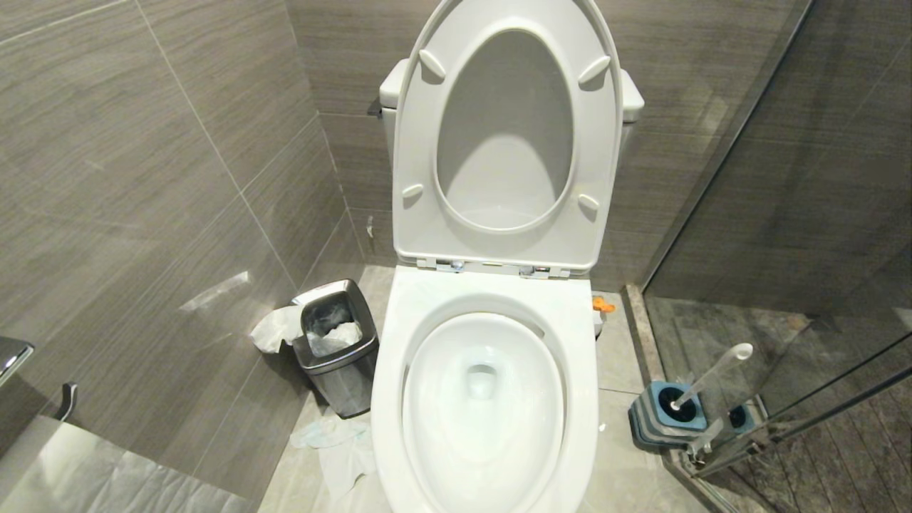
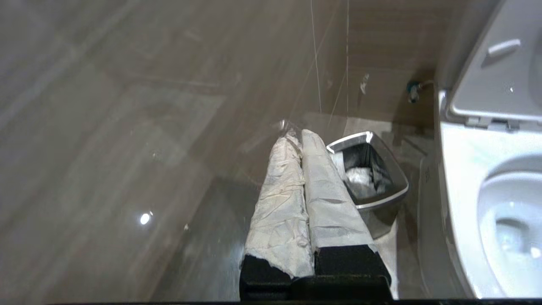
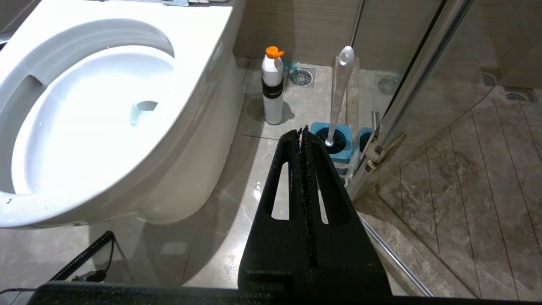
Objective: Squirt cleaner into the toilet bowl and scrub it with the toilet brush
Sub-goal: Pour in the cleaning agent
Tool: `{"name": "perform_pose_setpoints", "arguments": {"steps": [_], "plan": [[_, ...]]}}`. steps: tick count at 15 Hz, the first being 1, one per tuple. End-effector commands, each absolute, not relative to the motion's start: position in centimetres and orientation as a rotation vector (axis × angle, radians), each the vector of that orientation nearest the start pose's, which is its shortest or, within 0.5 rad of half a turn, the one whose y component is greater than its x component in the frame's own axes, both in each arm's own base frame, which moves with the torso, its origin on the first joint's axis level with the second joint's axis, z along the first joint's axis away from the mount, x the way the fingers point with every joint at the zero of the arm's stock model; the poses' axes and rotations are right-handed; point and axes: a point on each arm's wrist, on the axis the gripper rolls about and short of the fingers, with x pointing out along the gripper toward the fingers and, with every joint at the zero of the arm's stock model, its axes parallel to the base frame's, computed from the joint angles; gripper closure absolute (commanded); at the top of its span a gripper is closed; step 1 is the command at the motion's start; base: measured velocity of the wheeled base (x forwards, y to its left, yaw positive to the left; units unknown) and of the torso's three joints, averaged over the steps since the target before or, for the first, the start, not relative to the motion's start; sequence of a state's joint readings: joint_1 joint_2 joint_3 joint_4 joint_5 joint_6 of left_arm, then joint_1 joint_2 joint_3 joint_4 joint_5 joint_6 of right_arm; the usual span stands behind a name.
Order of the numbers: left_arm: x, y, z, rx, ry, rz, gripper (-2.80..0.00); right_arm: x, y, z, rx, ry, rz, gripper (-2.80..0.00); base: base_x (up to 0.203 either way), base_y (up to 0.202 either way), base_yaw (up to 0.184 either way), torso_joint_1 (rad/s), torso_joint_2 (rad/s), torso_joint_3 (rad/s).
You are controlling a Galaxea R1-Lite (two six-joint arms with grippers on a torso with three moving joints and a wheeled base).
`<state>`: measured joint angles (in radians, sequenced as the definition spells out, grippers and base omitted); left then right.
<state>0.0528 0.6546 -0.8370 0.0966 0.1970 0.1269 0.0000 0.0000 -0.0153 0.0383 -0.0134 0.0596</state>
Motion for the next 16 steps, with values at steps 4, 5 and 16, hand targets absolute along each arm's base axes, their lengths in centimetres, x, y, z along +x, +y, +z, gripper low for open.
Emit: {"name": "perform_pose_setpoints", "arguments": {"steps": [4,5,16], "plan": [[-1.7,0.3,24.6,0.120,-0.097,0.251,0.00,-2.4,0.0,7.6,0.060,0.023,-0.014,0.00,0.000,0.000,0.000,0.000,0.00,0.000],[-2.1,0.3,23.3,0.120,-0.091,0.249,0.00,-2.4,0.0,7.6,0.060,0.021,-0.014,0.00,0.000,0.000,0.000,0.000,0.00,0.000],[-0.4,0.4,13.8,0.148,-0.106,0.270,0.00,-2.4,0.0,7.6,0.060,0.022,-0.014,0.00,0.000,0.000,0.000,0.000,0.00,0.000]]}}
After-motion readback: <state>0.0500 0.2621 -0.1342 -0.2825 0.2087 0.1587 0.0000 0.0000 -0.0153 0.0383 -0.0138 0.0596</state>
